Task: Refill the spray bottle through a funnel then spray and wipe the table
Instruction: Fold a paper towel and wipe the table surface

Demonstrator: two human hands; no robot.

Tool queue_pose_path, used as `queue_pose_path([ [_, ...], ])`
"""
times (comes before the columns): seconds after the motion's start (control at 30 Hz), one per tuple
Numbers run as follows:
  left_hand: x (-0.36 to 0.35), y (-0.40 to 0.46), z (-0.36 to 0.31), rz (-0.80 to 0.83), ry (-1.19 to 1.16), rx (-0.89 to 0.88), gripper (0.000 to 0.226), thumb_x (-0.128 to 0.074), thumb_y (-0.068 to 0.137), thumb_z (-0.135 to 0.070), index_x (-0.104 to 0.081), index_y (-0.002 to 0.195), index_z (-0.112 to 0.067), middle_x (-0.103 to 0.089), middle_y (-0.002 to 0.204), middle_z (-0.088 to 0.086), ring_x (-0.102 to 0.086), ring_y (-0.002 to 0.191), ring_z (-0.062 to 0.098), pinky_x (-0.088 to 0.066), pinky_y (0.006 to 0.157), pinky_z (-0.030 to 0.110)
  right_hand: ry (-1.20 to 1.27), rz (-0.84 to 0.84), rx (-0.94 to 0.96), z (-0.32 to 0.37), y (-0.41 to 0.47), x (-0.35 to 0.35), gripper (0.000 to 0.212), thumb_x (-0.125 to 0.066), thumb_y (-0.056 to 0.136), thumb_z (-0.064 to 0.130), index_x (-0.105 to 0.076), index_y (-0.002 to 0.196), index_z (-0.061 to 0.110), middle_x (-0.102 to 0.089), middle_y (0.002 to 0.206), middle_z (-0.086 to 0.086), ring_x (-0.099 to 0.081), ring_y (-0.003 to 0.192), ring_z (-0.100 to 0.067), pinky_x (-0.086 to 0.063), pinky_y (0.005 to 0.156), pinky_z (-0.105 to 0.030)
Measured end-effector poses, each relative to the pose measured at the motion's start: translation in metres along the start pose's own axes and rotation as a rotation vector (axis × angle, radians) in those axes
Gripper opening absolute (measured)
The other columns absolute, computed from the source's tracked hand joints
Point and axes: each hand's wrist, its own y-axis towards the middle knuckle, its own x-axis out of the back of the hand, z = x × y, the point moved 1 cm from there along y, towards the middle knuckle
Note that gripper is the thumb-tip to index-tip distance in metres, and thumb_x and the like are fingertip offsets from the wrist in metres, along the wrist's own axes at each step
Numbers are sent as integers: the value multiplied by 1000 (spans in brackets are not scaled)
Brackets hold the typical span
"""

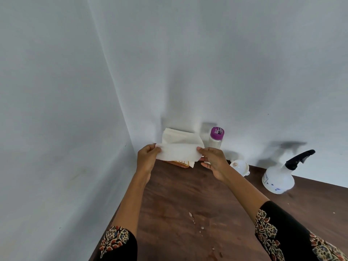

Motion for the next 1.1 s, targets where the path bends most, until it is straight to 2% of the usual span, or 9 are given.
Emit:
queue_pose_path([
  [0.1, 3, -17, 6, 24, -46, 61, 16, -61, 88, -26, -64, 83, -11, -59, 86, 1, -53, 85, 16, -41, 76, 26, 29, 49, -18, -10, -17, 9, 17, -67, 85, 11, -55, 73, 13, -65, 85, -3, -61, 77, -15, -49, 69, -26],
  [0.17, 4, -27, 11, 30, -48, 87, 25, -63, 87, -33, -59, 76, -12, -55, 81, 2, -50, 78, 16, -38, 71, 27, 77, 88, -24, -17, -27, 14, 18, -66, 84, 5, -54, 72, 10, -66, 88, -6, -63, 81, -18, -49, 67, -26],
  [0.37, -5, -46, 27, 89, 79, 150, 17, -61, 89, -23, -61, 78, -11, -59, 84, 2, -52, 72, 13, -41, 60, 24, 64, 100, -102, -34, -38, 25, 14, -66, 82, -3, -55, 81, 5, -67, 95, -13, -66, 82, -21, -53, 68, -30],
  [0.53, -1, -60, 51, 122, 87, 227, 16, -59, 91, -20, -58, 85, -5, -57, 81, 4, -50, 69, 13, -40, 56, 21, -108, 117, -171, -62, -42, 37, 14, -68, 84, 12, -56, 77, 10, -68, 98, -10, -65, 87, -21, -48, 86, -36],
  [0.63, 2, -65, 59, 120, 87, 235, 13, -56, 92, -17, -57, 87, -5, -58, 84, 7, -51, 71, 14, -41, 60, 23, -211, 39, -189, -72, -40, 44, 21, -60, 90, 32, -62, 87, 11, -67, 95, -5, -63, 92, -22, -45, 82, -35],
  [0.77, 9, -67, 64, 86, 63, 222, 16, -53, 93, -16, -55, 79, -9, -58, 82, 6, -53, 72, 15, -42, 60, 23, -205, -98, -206, -84, -28, 49, 22, -57, 93, 24, -62, 101, 5, -61, 91, -9, -58, 84, -22, -46, 74, -31],
  [0.87, 17, -65, 68, 72, 43, 215, 16, -53, 93, -16, -57, 78, -9, -61, 84, 8, -56, 76, 18, -44, 64, 25, -121, -110, -263, -89, -15, 45, 31, -60, 91, 15, -55, 119, 2, -60, 106, -16, -59, 96, -27, -48, 84, -35],
  [1.0, 25, -56, 72, 82, 12, 227, 13, -54, 92, -18, -63, 93, -8, -66, 97, 10, -61, 91, 24, -49, 74, 29, 51, -125, -296, -87, 9, 25, 53, -60, 90, 7, -38, 137, -1, -51, 131, -23, -53, 119, -34, -43, 99, -40],
  [1.1, 29, -47, 71, 72, -15, 220, 13, -54, 92, -18, -64, 97, -10, -67, 100, 8, -62, 94, 25, -51, 75, 30, 112, -188, -282, -79, 27, 8, 46, -56, 90, -2, -40, 133, -7, -48, 135, -27, -47, 127, -37, -38, 107, -43],
])
